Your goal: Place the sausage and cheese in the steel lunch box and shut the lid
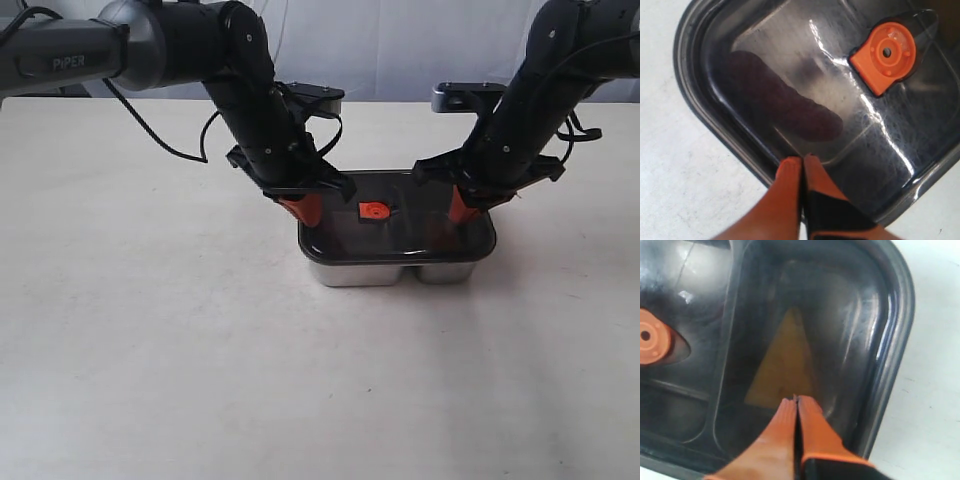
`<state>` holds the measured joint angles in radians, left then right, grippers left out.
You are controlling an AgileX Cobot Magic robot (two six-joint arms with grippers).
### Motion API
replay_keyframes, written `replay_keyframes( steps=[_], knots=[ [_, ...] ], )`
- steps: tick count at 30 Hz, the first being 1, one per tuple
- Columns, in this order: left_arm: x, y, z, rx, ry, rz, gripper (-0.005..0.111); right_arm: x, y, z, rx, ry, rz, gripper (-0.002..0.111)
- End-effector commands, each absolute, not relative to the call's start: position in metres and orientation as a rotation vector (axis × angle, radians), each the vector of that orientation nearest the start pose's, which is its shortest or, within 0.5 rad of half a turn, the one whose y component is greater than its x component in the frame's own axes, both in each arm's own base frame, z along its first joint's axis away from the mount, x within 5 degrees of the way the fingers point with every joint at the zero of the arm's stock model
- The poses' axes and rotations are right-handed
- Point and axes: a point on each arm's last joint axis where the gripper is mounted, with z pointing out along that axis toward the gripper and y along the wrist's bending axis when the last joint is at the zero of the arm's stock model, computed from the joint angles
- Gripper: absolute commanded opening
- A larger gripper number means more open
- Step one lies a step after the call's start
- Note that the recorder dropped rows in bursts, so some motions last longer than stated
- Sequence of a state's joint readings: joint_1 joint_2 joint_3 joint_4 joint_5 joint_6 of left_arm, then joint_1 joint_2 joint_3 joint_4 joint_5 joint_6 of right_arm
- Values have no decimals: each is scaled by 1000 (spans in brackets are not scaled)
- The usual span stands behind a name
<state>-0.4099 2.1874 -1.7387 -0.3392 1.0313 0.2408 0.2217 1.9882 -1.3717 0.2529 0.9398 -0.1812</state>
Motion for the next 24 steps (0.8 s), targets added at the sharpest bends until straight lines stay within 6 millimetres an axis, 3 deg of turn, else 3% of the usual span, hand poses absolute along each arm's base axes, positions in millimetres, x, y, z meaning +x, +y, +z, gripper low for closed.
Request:
replay_keyframes(
  steps=[1,4,9,15,17,24],
  knots=[
    [404,-202,155,762,2948,-440,0,372,102,139,-421,3103,311,-1],
    [404,-202,155,764,2947,-434,0,372,102,131,-421,3126,310,-1],
    [406,-202,155,758,2927,-426,0,372,102,136,-422,3116,311,-1],
    [412,-201,207,712,2697,-389,0,367,101,186,-428,2976,309,-1],
    [409,-199,230,703,2632,-387,0,364,100,206,-428,2923,310,-1],
    [398,-192,282,656,2482,-375,0,347,96,260,-432,2782,313,-1]
  ],
)
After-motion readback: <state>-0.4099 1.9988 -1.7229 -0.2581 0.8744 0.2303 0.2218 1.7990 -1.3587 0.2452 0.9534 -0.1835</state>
